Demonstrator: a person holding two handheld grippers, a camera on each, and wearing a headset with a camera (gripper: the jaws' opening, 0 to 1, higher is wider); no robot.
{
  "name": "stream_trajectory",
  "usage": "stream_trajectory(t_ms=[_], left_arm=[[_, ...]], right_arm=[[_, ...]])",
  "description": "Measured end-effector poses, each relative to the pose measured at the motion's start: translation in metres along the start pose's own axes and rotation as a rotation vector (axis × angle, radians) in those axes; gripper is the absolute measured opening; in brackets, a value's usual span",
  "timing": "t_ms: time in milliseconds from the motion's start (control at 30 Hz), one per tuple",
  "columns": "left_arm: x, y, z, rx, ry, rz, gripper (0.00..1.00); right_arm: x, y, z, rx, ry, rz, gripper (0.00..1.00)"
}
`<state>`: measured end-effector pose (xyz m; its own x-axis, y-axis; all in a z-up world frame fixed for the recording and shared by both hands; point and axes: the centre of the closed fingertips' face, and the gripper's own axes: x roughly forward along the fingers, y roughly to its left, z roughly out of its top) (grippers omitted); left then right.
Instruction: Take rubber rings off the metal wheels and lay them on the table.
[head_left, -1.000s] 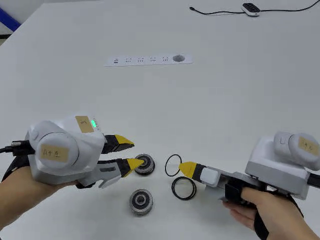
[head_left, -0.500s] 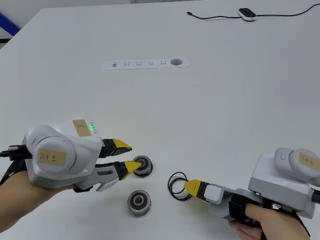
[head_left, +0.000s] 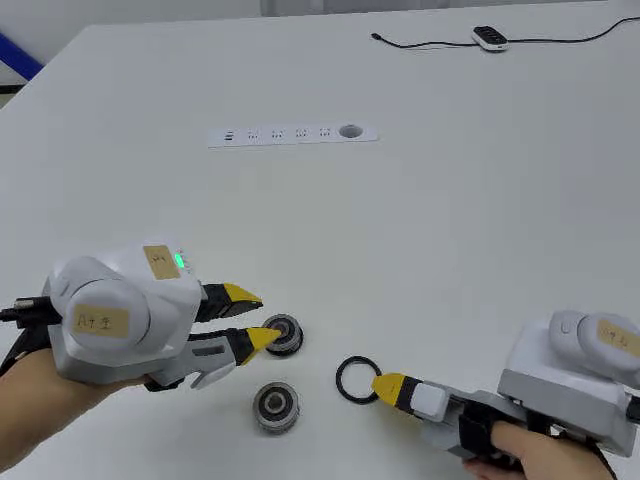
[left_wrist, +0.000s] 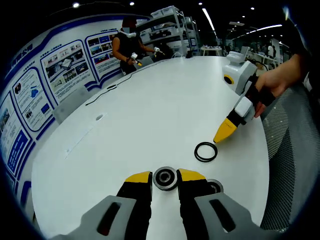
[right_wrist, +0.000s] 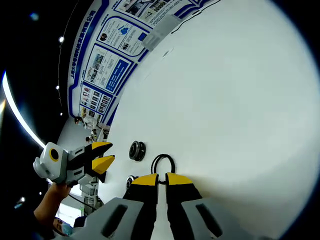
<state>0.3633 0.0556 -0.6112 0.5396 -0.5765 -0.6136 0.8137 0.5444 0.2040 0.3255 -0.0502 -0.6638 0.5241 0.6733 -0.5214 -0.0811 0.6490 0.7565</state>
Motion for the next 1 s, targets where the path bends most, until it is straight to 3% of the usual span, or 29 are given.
stream_trajectory(t_ms=[233,367,567,1000], left_arm=[[0.0,0.0,-0.001,-0.002,0.004,0.001,0.21],[0.001,-0.001,-0.003,0.0,0.009,-0.003,0.21],[0.006,0.0,-0.007,-0.003,0.02,-0.011,0.21],[0.021,0.0,-0.013,0.002,0.048,-0.041,0.2]], right_arm=[[-0.005,-0.004,0.004,-0.033,-0.017,-0.025,0.08],[-0.007,-0.002,0.011,-0.033,-0.045,-0.013,0.09],[-0.004,0.014,0.023,-0.086,-0.084,0.057,0.15],[0.016,0.051,0.028,-0.241,-0.04,0.186,0.35]])
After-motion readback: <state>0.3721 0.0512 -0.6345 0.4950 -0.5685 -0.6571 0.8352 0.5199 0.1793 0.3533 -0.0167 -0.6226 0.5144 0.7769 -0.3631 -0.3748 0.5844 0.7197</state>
